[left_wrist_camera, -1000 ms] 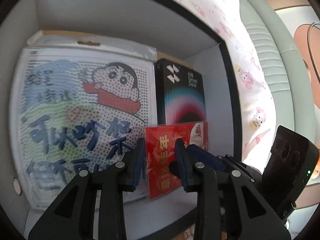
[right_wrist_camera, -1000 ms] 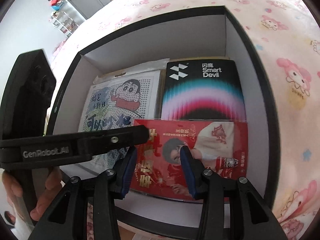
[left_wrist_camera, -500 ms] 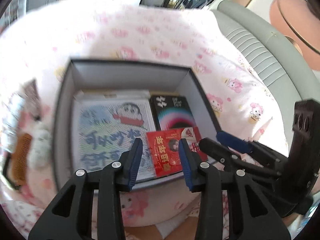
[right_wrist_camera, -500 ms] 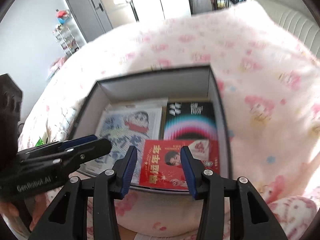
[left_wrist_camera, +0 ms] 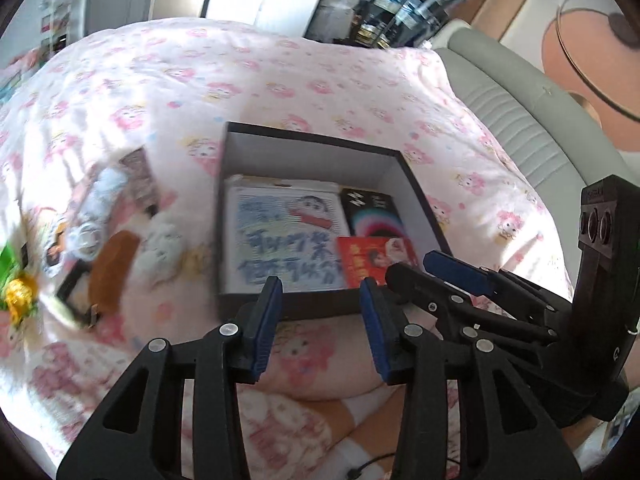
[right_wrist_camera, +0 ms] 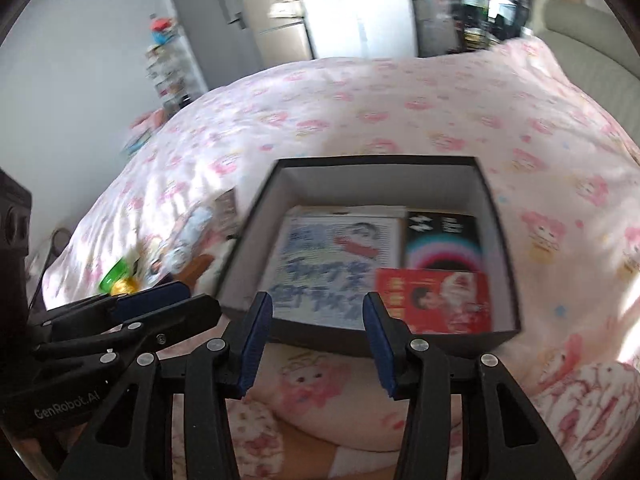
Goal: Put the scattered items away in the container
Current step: 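Lift the left tool out and move it back to the bedspread items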
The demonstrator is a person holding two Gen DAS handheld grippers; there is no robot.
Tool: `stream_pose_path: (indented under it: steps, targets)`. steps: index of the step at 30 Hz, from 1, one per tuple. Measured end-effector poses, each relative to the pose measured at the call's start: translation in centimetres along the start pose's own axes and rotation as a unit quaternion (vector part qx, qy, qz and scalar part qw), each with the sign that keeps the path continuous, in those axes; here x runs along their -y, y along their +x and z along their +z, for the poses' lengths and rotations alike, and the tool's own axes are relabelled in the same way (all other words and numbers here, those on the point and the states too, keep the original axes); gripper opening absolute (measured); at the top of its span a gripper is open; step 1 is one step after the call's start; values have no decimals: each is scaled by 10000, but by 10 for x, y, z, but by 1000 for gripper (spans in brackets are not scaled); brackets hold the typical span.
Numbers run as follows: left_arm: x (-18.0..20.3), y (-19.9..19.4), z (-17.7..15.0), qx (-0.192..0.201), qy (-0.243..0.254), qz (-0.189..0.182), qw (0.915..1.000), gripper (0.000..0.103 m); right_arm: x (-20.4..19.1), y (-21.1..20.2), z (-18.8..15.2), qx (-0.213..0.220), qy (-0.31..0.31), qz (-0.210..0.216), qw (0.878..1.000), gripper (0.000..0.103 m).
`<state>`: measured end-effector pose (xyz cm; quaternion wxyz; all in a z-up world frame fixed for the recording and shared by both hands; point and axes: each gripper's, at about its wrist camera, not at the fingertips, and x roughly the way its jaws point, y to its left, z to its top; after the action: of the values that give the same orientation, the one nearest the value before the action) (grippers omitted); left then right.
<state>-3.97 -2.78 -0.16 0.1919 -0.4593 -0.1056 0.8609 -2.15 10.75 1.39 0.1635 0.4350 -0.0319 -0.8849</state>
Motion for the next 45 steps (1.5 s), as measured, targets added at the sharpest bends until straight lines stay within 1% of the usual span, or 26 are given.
stream_pose_path:
  steps: [2, 4, 6, 8, 11, 14, 16, 18, 21, 23, 27, 31, 34, 37, 39, 41, 43, 45]
  targets:
    - [-13, -10, -3, 73, -32, 135, 9999, 41, -18, 3, -1, 4, -156, 77, 9998, 43]
    - [-28, -20, -7, 134, -154, 180, 9996, 41, -32, 7, 0, -41, -274, 176, 9995, 43]
    - [-47, -29, -12, 203, -374, 76, 9991, 41, -50, 15, 3, -224, -413, 391, 9981, 43]
    - [-62, -36, -16, 303, -589, 20, 9978, 41, -67, 18, 7, -299, -646, 583, 9958, 43]
    - [-79, -43, -18, 410, -721, 236, 9963, 41, -86, 21, 6, -302, -930, 678, 9929, 43]
    - [-98, -50, -20, 494, -905, 400, 9939, 41, -100, 36, 7, -498, -950, 920, 9900, 43]
    - [-117, -55, -24, 554, -1136, 500, 9907, 41, -110, 50, 9, -646, -993, 1071, 9872, 43]
    - [-136, -59, -28, 573, -1320, 677, 9873, 41, -117, 63, 13, -755, -1035, 1174, 9848, 43]
    - [-174, -60, -37, 530, -1671, 905, 9803, 41, -120, 76, 24, -799, -966, 1143, 9855, 43]
    - [-199, -57, -41, 505, -1885, 974, 9759, 41, -124, 87, 32, -844, -962, 1108, 9856, 43]
    - [-238, -39, -34, 394, -2185, 835, 9714, 41, -139, 118, 42, -1155, -907, 1187, 9820, 43]
    - [-269, -14, -14, 90, -2431, 654, 9678, 41, -159, 152, 54, -1550, -820, 1150, 9778, 43]
    - [-287, 10, -4, -94, -2558, 475, 9655, 41, -174, 170, 66, -1553, -822, 1219, 9769, 43]
    - [-305, 40, 5, -367, -2622, 526, 9629, 41, -181, 199, 67, -1656, -758, 1000, 9782, 43]
    - [-319, 59, 9, -586, -2734, 462, 9590, 41, -182, 226, 62, -1897, -578, 1000, 9750, 43]
    - [-332, 77, 13, -773, -2837, 334, 9552, 41, -183, 242, 59, -2077, -551, 974, 9718, 43]
    - [-342, 92, 15, -921, -2898, 257, 9523, 42, -185, 255, 59, -2127, -592, 911, 9711, 43]
    - [-350, 106, 16, -1041, -2997, 102, 9483, 45, -181, 264, 64, -2063, -547, 837, 9734, 43]
